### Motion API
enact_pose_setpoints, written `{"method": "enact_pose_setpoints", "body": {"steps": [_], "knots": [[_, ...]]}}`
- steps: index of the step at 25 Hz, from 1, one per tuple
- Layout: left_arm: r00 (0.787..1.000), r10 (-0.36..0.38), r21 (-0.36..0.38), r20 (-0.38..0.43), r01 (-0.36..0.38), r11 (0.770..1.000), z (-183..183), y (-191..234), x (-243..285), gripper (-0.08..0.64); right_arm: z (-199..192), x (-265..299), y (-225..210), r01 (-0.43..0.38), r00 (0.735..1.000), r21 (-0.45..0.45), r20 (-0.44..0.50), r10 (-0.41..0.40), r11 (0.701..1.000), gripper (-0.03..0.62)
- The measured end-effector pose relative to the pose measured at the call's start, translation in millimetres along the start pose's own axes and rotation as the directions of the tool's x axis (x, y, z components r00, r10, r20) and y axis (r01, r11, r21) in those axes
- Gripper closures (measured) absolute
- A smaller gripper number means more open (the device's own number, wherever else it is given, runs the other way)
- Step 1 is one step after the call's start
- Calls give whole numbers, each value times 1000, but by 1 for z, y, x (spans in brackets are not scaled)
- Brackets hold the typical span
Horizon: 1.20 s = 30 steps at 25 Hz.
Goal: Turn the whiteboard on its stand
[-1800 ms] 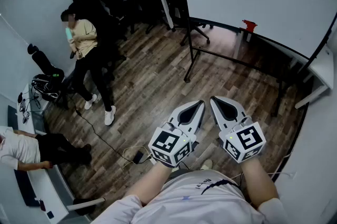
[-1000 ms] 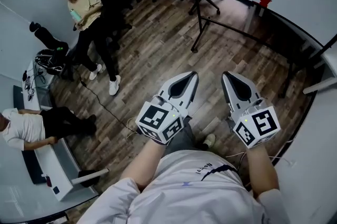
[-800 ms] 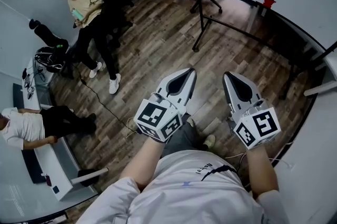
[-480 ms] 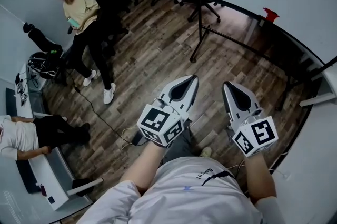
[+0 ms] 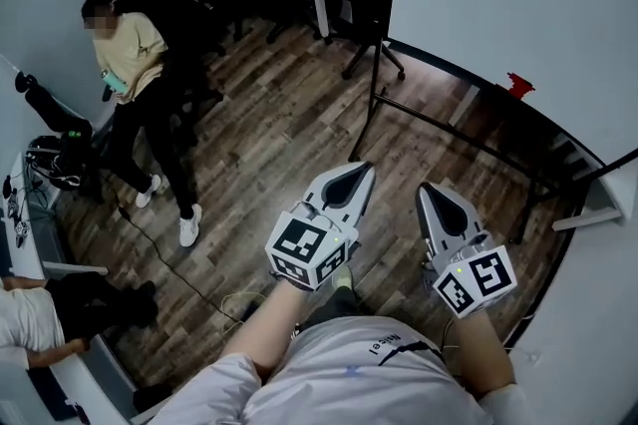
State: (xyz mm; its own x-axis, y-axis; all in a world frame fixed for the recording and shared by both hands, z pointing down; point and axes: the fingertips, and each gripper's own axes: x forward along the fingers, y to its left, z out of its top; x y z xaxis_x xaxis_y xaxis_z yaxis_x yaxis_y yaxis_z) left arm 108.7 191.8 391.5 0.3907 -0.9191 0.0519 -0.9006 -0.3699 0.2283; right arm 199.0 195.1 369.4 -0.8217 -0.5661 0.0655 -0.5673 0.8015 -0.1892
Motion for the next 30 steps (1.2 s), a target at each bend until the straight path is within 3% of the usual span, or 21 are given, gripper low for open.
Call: {"method": "enact_pose_setpoints", "body": {"steps": [6, 11, 24, 30], "knots": [[999, -41, 27, -2, 41, 999, 11, 51, 50, 549, 9, 54, -26, 39, 999, -14, 6, -39, 999, 581], [997, -60, 12, -44, 61, 998, 5, 68, 90, 549, 12, 81, -60, 67, 998, 8, -6, -67, 998, 581], [1000, 1, 99, -11, 0, 995, 61, 145, 220, 548, 68, 194, -151, -24, 997, -50, 69, 28, 998, 581], [999, -30, 108, -26, 32, 994, 66, 170, 272, 548, 69, 224, -184, -44, 997, -21, 59, 45, 999, 581]]}}
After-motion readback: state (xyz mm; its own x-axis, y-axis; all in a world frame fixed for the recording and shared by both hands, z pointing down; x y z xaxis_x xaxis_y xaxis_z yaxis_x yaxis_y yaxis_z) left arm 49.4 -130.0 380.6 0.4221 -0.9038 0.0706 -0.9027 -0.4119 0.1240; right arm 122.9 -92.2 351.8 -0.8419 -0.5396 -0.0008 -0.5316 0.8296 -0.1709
